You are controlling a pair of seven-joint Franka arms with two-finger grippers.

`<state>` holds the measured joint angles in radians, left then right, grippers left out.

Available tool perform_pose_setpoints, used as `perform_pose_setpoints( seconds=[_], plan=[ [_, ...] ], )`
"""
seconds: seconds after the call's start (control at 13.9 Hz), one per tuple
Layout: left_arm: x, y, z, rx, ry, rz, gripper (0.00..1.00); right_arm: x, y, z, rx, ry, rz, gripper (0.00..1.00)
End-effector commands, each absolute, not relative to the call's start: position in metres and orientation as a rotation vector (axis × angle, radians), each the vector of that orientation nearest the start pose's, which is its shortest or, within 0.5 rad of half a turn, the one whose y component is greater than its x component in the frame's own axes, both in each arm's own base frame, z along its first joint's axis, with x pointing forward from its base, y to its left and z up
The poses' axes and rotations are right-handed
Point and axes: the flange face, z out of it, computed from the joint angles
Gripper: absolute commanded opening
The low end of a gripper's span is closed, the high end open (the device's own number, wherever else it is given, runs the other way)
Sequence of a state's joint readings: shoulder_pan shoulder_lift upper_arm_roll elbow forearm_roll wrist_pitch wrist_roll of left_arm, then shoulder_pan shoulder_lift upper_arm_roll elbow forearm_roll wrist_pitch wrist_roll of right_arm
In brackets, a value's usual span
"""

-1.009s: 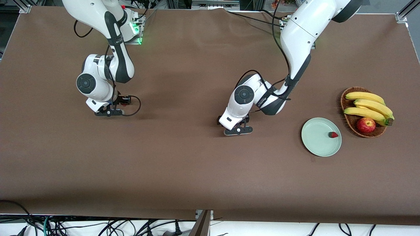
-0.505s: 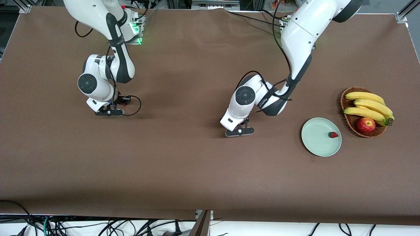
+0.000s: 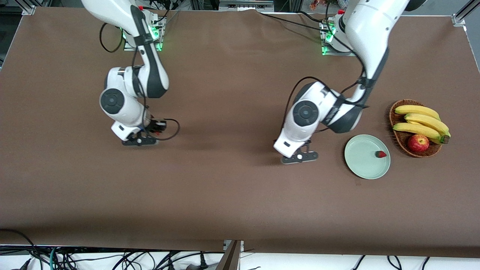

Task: Collect all strawberries into plate
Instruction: 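Lower the strawberry onto the plate with the left gripper while the right gripper carries another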

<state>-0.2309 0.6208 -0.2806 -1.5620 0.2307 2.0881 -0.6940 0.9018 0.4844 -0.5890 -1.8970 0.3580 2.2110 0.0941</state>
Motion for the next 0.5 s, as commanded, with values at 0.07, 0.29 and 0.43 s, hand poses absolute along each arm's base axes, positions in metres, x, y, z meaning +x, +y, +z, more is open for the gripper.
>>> perform_pose_setpoints(
  seconds=[0.07, 0.29, 0.43],
  plan=[
    [0.636, -0.227, 0.306, -3.012, 0.129, 0.167, 0.07, 0.621, 0.352, 0.259, -3.066, 0.134, 0.056, 0.14],
    [0.654, -0.14, 0.302, -2.999, 0.427, 0.268, 0.07, 0.625, 0.435, 0.253, -2.978, 0.267, -0.017, 0.15],
    [0.663, -0.089, 0.288, -2.995, 0.633, 0.313, 0.07, 0.612, 0.485, 0.244, -2.907, 0.375, -0.031, 0.18]
  ],
)
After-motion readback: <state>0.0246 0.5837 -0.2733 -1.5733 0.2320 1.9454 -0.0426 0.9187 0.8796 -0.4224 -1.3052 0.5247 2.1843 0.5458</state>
